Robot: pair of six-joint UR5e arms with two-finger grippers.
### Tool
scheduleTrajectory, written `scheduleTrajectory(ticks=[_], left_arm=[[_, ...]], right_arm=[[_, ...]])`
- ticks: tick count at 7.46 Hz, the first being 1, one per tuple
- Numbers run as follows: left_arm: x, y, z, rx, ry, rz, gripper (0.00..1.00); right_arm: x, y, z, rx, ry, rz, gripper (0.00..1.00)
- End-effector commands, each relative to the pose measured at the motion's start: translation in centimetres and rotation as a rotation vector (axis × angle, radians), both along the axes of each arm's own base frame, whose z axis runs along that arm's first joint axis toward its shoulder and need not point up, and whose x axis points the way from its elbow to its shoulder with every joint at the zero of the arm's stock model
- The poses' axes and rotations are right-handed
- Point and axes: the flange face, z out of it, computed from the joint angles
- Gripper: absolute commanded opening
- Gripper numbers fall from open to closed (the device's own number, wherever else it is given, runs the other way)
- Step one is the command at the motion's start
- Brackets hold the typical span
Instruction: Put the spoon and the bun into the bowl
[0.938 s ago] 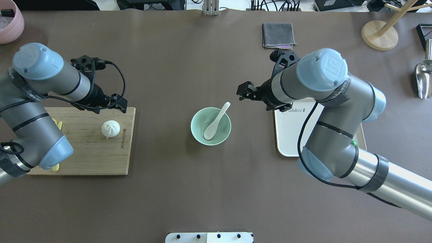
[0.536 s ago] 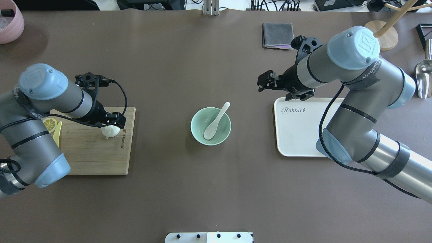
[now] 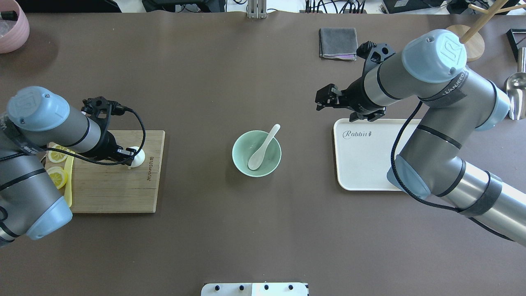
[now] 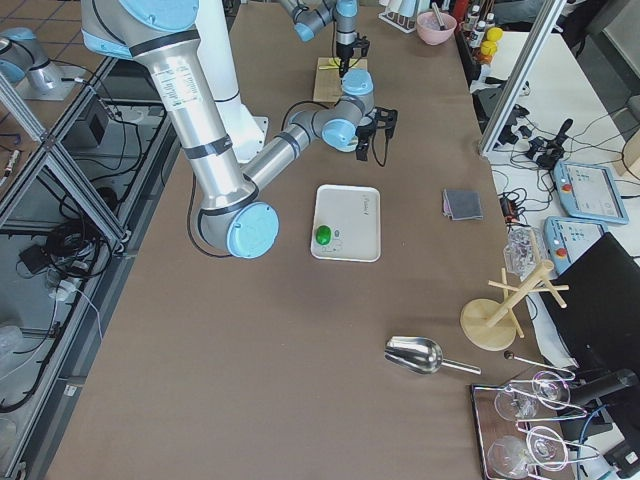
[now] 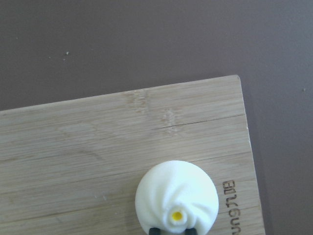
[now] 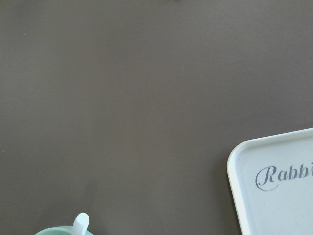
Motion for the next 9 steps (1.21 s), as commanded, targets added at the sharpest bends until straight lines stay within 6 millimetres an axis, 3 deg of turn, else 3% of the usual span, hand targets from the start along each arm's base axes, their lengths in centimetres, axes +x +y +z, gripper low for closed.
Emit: scheduleTrajectory(ticks=[1,2,4,5,6,7,8,9], left_arm=[[0.3,-0.1,-1.1,0.007,0.019,0.008,0.00],[0.1,-0.4,-3.2,0.028,0.052,0.004,0.00],[2.3,-1.7,-9.6,0.053,0.142,0.005,0.00],[4.5,-2.9,-14.1,0.009,0.197,-0.044,0.00],[7.9,-3.5,-18.2,-0.010,0.233,-0.047,0.00],[10.3,-3.2,-20.2,-0.025,0.246,-0.043,0.00],[12.1,-3.5,-22.9,-0.020,0.263,-0.032,0.00],[14.3,-1.9,-24.5,-0.042,0.277,-0.021,0.00]], right_arm=[[0.5,-0.4,0.1,-0.007,-0.003,0.002,1.00],[1.2,-0.6,-0.1,-0.010,-0.010,0.004,1.00],[4.4,-1.8,1.5,-0.047,-0.020,0.006,1.00],[6.9,-2.5,3.2,-0.053,-0.013,0.006,1.00],[10.0,-3.3,5.4,-0.027,0.002,-0.026,1.00],[13.3,-4.0,7.6,-0.005,0.017,-0.047,1.00],[15.4,-4.4,9.3,0.007,0.032,-0.050,1.00],[15.6,-4.5,9.5,0.008,0.036,-0.049,1.00]])
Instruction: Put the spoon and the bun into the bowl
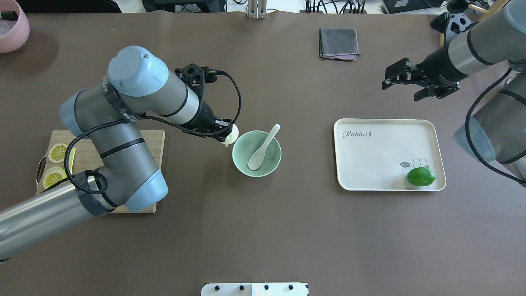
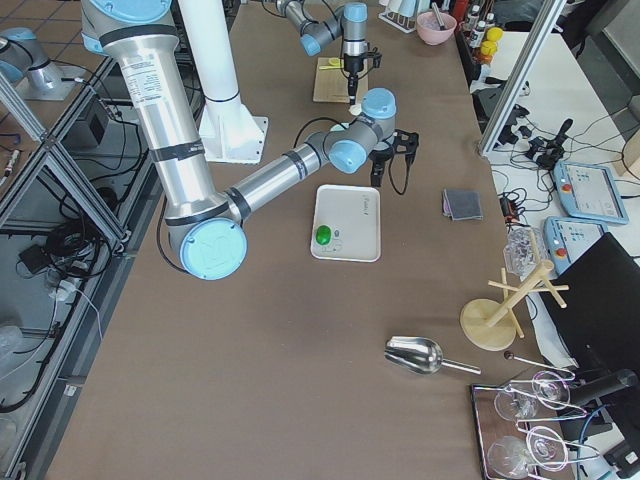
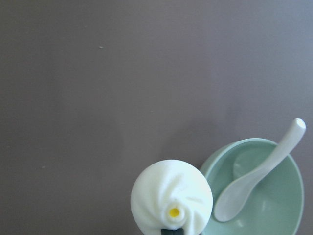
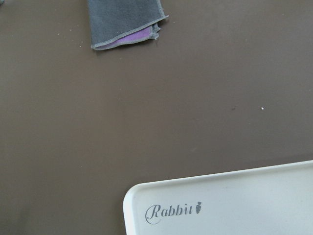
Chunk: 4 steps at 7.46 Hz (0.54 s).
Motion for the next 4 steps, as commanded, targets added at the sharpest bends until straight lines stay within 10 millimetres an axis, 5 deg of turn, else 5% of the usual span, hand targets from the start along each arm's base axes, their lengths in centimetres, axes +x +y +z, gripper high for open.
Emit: scheduleTrajectory(ticks=[1,2,4], left_arm=[[3.5,1.9,-3.2,-0.007,0.021,-0.008,0.06],[4.3,3.2,-3.2,0.010,0.018,-0.011,0.97],[2.6,3.5,-1.8,0.020,0.014,-0.013,0.98]], right_arm=[[1.5,-0.3,1.2,0.007,0.009,-0.005,1.00],[1.6,-0.2,1.1,0.006,0.004,-0.008,1.00],[2.3,-0.5,1.2,0.003,0.004,0.002,1.00]])
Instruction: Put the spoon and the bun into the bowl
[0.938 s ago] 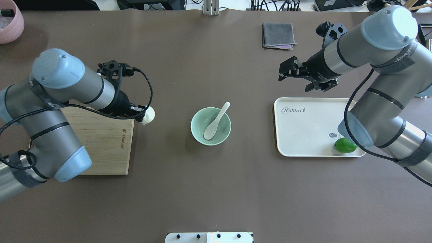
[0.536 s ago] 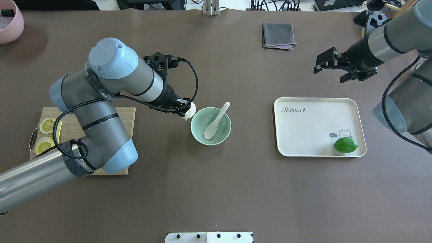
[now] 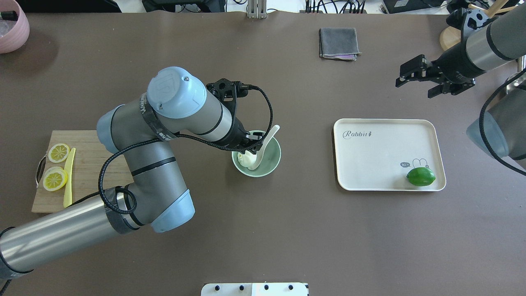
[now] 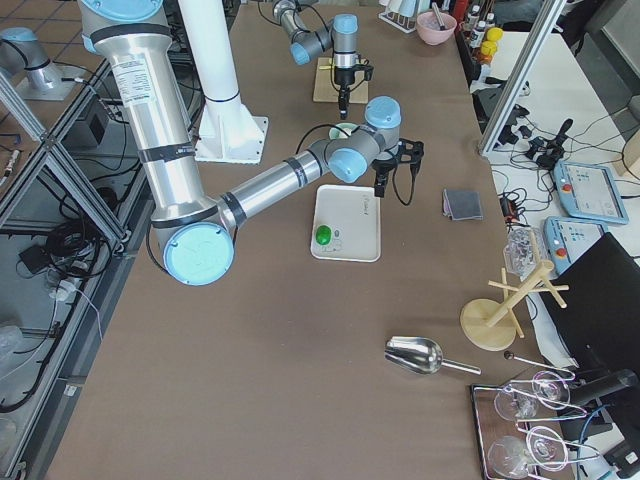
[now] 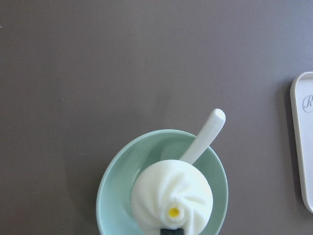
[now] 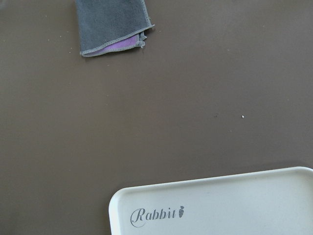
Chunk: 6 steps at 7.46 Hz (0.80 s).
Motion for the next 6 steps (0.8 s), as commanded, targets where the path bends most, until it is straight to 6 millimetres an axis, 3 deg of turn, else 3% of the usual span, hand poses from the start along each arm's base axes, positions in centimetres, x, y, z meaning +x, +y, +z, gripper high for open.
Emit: scheduleTrajectory(ticks=[1,2,3,4,6], left_arm=[[-3.7,-1.9,3.1,0.022,-0.026,-0.015,0.98],[-8.0,-4.3,6.6,0.023,-0.062,0.002,0.98],[-14.1,-6.8,9.2,0.069,-0.086,0.036,0.98],[-20.6,-8.3,13.2,0.101,-0.123,0.059,0.98],[-32.7,-10.2,22.8,0.188,-0.201,0.081,0.98]], right_arm=[[1.1,-0.2,0.1,-0.005,-0.008,0.009,1.00],[2.2,-0.1,0.7,-0.008,-0.003,0.023,1.00],[4.0,0.1,2.2,0.033,0.020,0.005,1.00],[5.4,0.3,4.0,0.056,0.033,-0.027,1.00],[11.4,1.4,9.2,0.116,0.077,-0.066,1.00]])
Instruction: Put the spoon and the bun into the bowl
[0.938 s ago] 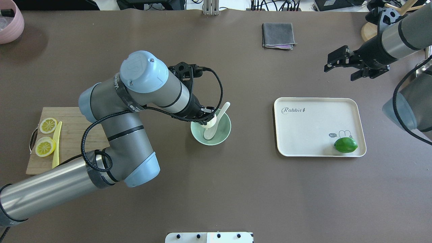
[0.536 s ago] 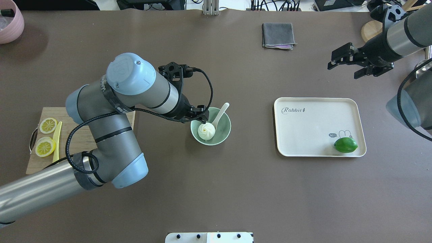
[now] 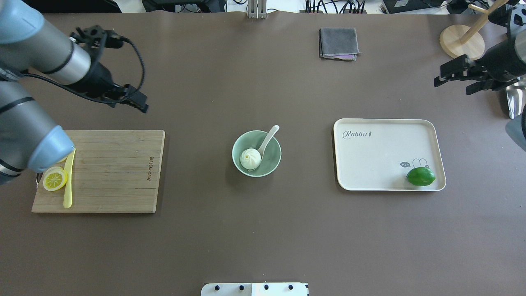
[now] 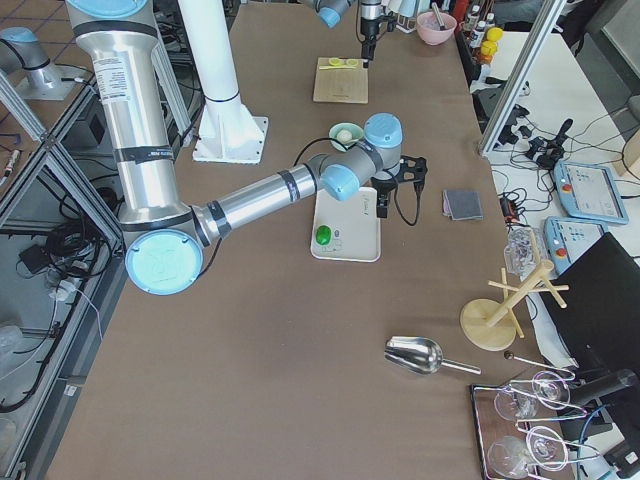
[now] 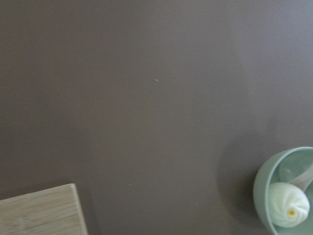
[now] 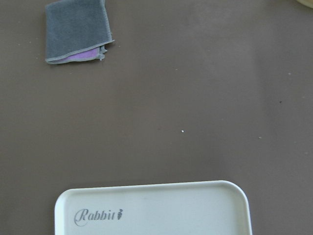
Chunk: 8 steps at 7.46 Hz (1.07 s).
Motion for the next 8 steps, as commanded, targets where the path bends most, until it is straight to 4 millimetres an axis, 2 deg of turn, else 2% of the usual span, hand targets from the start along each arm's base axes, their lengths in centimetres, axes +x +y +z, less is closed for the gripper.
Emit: scheduleTrajectory(ticks=[1,3,4,5,7,8], left_arm=[[-13.3,-1.3,9.8,0.079,-0.090,0.009,0.98],[-23.0,-2.6,14.3,0.063,-0.157,0.011,0.98],[-27.0,-2.8,16.0,0.049,-0.180,0.011,0.98],[-29.9,-3.0,18.9,0.046,-0.193,0.023,0.98],[-32.7,-2.2,23.8,0.065,-0.211,0.075,0.98],[-33.0,0.5,28.4,0.002,-0.211,0.090,0.98]], right_arm=[[6.3,1.1,5.8,0.059,0.048,-0.040,1.00],[10.1,1.5,9.8,0.092,0.075,-0.067,1.00],[11.8,1.8,11.3,0.104,0.079,-0.073,1.00],[13.4,2.1,12.6,0.112,0.089,-0.070,1.00],[15.8,2.7,15.6,0.138,0.117,-0.094,1.00],[16.9,3.2,17.6,0.150,0.130,-0.115,1.00]])
